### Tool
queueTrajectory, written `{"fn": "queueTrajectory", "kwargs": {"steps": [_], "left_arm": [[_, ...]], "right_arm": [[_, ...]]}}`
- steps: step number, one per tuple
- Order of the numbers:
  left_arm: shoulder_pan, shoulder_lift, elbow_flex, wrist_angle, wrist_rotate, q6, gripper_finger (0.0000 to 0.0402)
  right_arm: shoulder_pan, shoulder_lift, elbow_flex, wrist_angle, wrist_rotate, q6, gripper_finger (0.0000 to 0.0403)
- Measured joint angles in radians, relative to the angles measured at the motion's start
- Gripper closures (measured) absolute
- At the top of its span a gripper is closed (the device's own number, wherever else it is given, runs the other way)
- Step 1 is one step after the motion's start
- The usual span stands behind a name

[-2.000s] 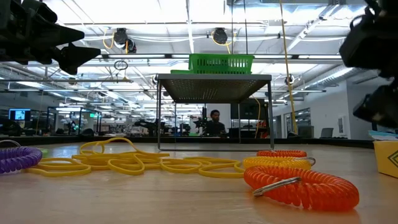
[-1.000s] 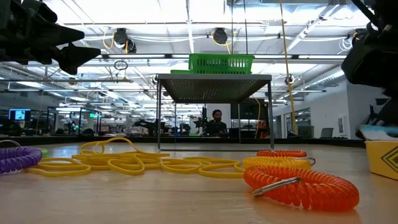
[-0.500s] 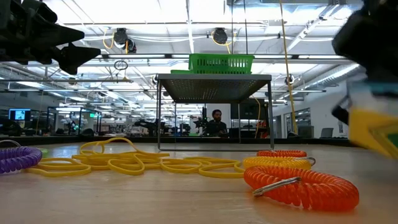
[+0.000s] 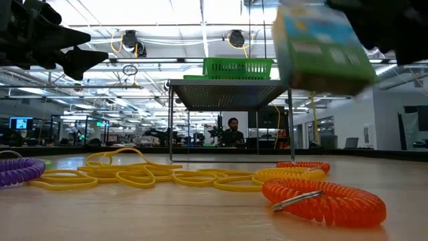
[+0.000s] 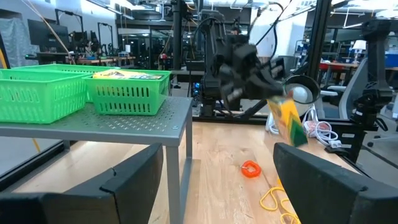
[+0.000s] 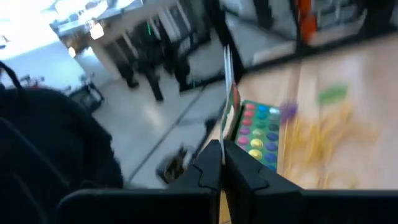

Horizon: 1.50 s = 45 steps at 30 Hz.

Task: Pick & Place Office Desk Supplies
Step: Put the crayon box into the bottom green bin on the shelf

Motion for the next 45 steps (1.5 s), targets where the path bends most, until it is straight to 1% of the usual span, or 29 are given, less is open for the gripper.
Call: {"fn": "queueTrajectory", "kwargs": {"steps": [5, 8, 13, 17, 21, 24, 27, 31, 33, 38, 42, 45], "left_arm": [[0.0, 0.0, 0.0, 0.0, 0.0, 0.0, 0.0091], [0.0, 0.0, 0.0, 0.0, 0.0, 0.0, 0.0091], [0.0, 0.0, 0.0, 0.0, 0.0, 0.0, 0.0092], [0.0, 0.0, 0.0, 0.0, 0.0, 0.0, 0.0091], [0.0, 0.0, 0.0, 0.0, 0.0, 0.0, 0.0091], [0.0, 0.0, 0.0, 0.0, 0.0, 0.0, 0.0091], [0.0, 0.0, 0.0, 0.0, 0.0, 0.0, 0.0091], [0.0, 0.0, 0.0, 0.0, 0.0, 0.0, 0.0091], [0.0, 0.0, 0.0, 0.0, 0.0, 0.0, 0.0091], [0.0, 0.0, 0.0, 0.0, 0.0, 0.0, 0.0091], [0.0, 0.0, 0.0, 0.0, 0.0, 0.0, 0.0092], [0.0, 0.0, 0.0, 0.0, 0.0, 0.0, 0.0092]], "right_arm": [[-0.059, -0.063, 0.051, 0.012, -0.024, -0.102, 0.0403], [-0.11, -0.083, 0.091, -0.016, -0.024, -0.185, 0.0403], [-0.224, -0.089, 0.154, -0.09, -0.023, -0.288, 0.0403], [-0.307, -0.094, 0.21, -0.091, -0.022, -0.352, 0.0403], [-0.365, -0.109, 0.282, -0.094, -0.014, -0.43, 0.0403], [-0.389, -0.117, 0.319, -0.116, 0.051, -0.496, 0.0403], [-0.404, -0.139, 0.339, -0.206, 0.139, -0.614, 0.0403], [-0.409, -0.163, 0.343, -0.331, 0.377, -0.773, 0.0403], [-0.41, -0.167, 0.343, -0.353, 0.451, -0.83, 0.0403], [-0.409, -0.171, 0.344, -0.312, 0.466, -0.863, 0.0403], [-0.409, -0.171, 0.344, -0.306, 0.544, -0.91, 0.0403], [-0.409, -0.171, 0.344, -0.346, 0.584, -0.921, 0.0403]]}}
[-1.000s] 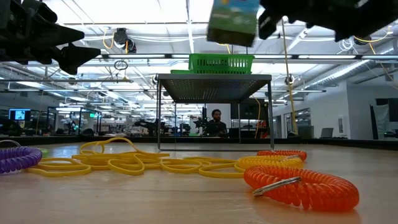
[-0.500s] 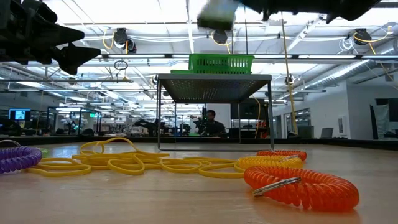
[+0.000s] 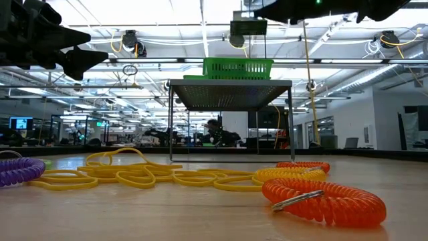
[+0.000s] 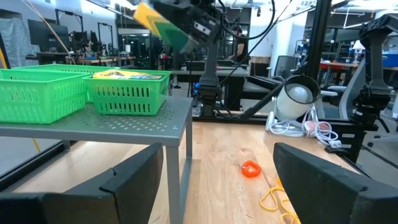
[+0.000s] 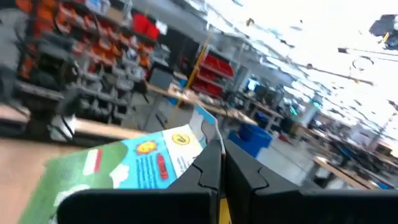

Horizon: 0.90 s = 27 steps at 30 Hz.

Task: Pick & Place Office Desk Supplies
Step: Put the crayon box into the bottom green bin on the shelf

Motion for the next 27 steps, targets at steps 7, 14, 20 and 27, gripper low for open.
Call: {"fn": "queueTrajectory", "kwargs": {"steps": [7, 14, 20, 27], "left_arm": [[0.0, 0.0, 0.0, 0.0, 0.0, 0.0, 0.0092], [0.0, 0.0, 0.0, 0.0, 0.0, 0.0, 0.0091], [0.0, 0.0, 0.0, 0.0, 0.0, 0.0, 0.0092], [0.0, 0.0, 0.0, 0.0, 0.0, 0.0, 0.0091]], "right_arm": [[0.0, 0.01, 0.0, -0.046, 0.04, -0.031, 0.0403], [0.0, 0.01, 0.0, -0.044, 0.053, -0.092, 0.0403], [-0.028, 0.01, 0.0, -0.047, 0.047, -0.097, 0.0403], [-0.074, 0.035, 0.0, -0.107, -0.006, -0.045, 0.0403]]}}
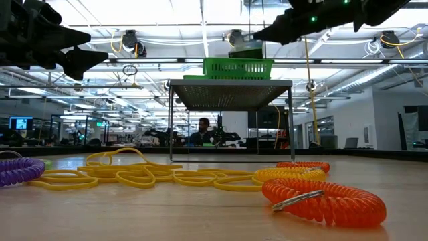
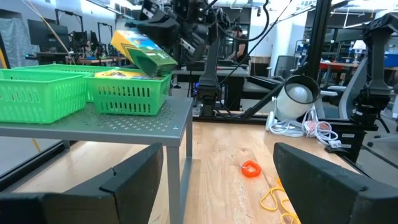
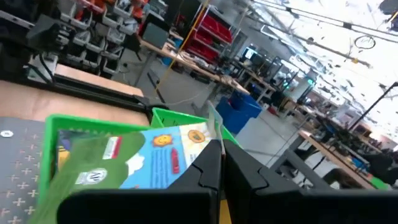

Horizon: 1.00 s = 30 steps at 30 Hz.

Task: Pick & Place Office Desk Supplies
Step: Put the crayon box into the bottom green bin on the shelf

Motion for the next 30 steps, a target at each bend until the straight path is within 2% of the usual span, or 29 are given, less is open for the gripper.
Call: {"fn": "queueTrajectory", "kwargs": {"steps": [18, 25, 30], "left_arm": [[0.0, 0.0, 0.0, 0.0, 0.0, 0.0, 0.0091], [0.0, 0.0, 0.0, 0.0, 0.0, 0.0, 0.0091], [0.0, 0.0, 0.0, 0.0, 0.0, 0.0, 0.0091]], "right_arm": [[-0.005, 0.033, 0.0, 0.063, -0.005, -0.095, 0.0395], [-0.029, 0.041, 0.0, 0.065, -0.15, -0.043, 0.0369], [-0.058, 0.059, -0.001, 0.057, -0.158, -0.024, 0.0341]]}}
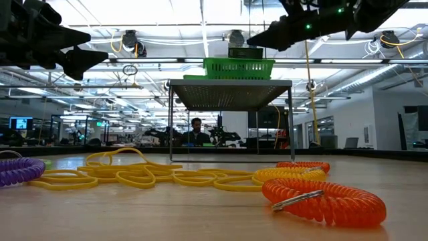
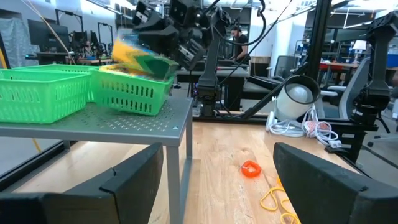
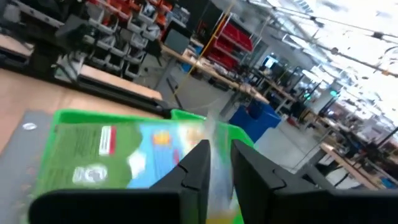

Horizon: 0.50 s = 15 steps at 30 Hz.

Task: Pick & Place Office Desk Supplies
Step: Put the crayon box into the bottom green bin on the shelf

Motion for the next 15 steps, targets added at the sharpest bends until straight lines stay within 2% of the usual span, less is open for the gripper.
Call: {"fn": "queueTrajectory", "kwargs": {"steps": [7, 15], "left_arm": [[0.0, 0.0, 0.0, 0.0, 0.0, 0.0, 0.0091], [0.0, 0.0, 0.0, 0.0, 0.0, 0.0, 0.0092]], "right_arm": [[-0.026, 0.022, 0.001, 0.071, 0.002, 0.001, 0.0314], [-0.017, 0.018, 0.001, 0.026, 0.0, 0.187, 0.0303]]}}
